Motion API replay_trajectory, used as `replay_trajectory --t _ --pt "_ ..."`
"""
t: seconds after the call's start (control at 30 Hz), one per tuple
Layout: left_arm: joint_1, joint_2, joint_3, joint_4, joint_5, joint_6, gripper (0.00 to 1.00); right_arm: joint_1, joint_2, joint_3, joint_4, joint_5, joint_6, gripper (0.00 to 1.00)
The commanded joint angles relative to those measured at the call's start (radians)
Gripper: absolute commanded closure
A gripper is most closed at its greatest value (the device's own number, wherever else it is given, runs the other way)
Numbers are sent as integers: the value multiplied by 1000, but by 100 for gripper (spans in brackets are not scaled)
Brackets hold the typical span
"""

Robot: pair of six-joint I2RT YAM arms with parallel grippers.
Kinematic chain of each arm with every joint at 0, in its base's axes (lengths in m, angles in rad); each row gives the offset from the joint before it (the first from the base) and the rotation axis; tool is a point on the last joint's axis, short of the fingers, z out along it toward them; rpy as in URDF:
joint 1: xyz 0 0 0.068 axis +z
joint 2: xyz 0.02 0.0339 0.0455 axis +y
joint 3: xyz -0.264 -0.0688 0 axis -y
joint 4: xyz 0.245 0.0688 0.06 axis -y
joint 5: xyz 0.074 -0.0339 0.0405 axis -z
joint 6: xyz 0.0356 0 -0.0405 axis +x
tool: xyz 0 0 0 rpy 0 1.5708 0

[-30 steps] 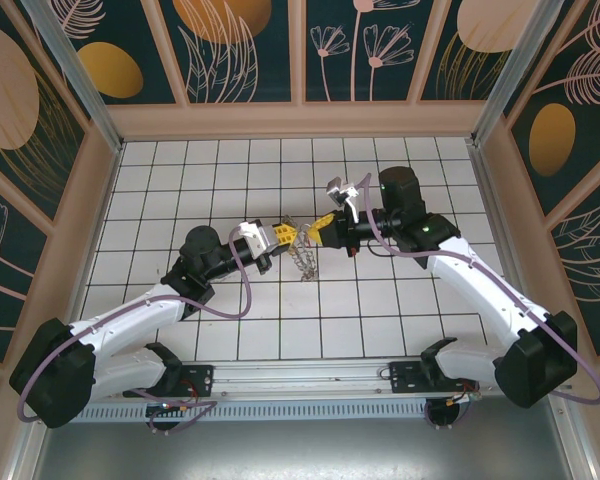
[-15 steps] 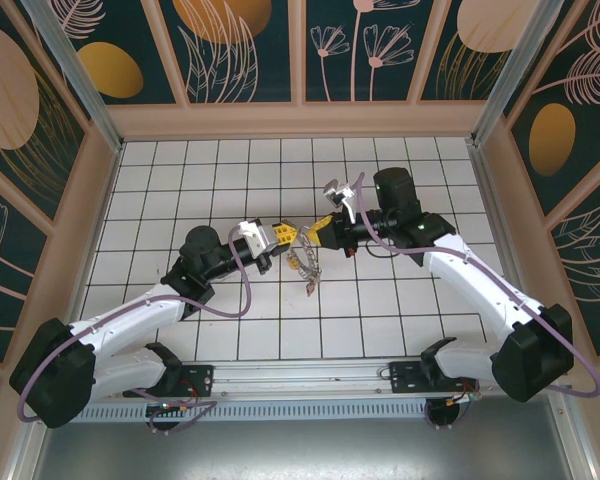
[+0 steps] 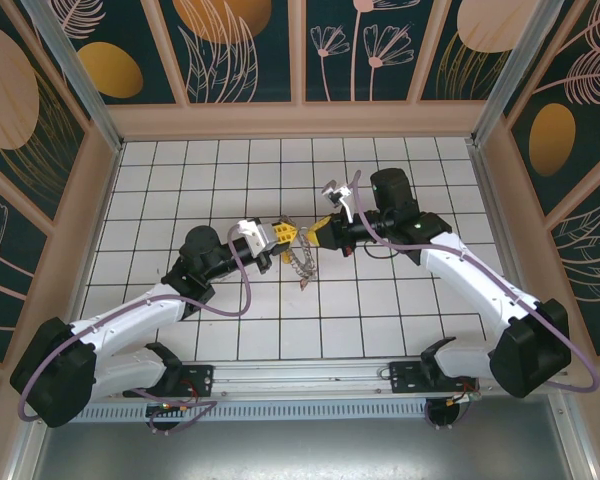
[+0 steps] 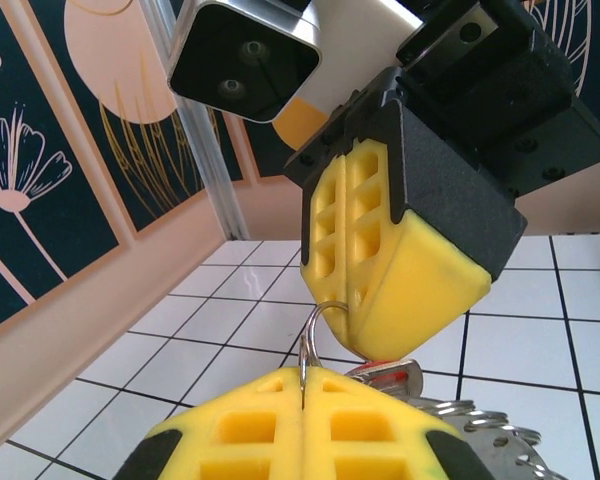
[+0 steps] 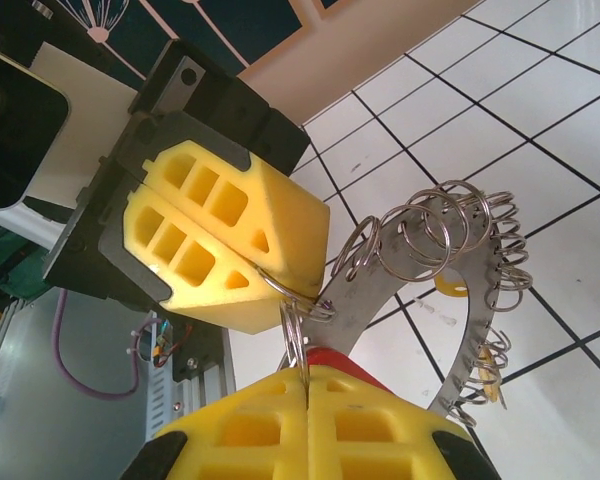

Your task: Put the keys on the keyring

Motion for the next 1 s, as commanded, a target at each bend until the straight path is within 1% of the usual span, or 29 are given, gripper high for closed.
replay_trajectory --t 0.0,0.23,0.5,0.97 --pt "-5 -10 32 139 26 -33 100 5 5 -18 24 10 30 100" --pt "-4 8 23 196 58 -54 100 -18 26 -10 23 -27 58 100" --pt "-5 27 -1 281 53 -96 100 -38 66 12 -26 -101 63 100" --pt "-6 62 -40 422 42 -198 100 -79 97 12 -26 -178 109 100"
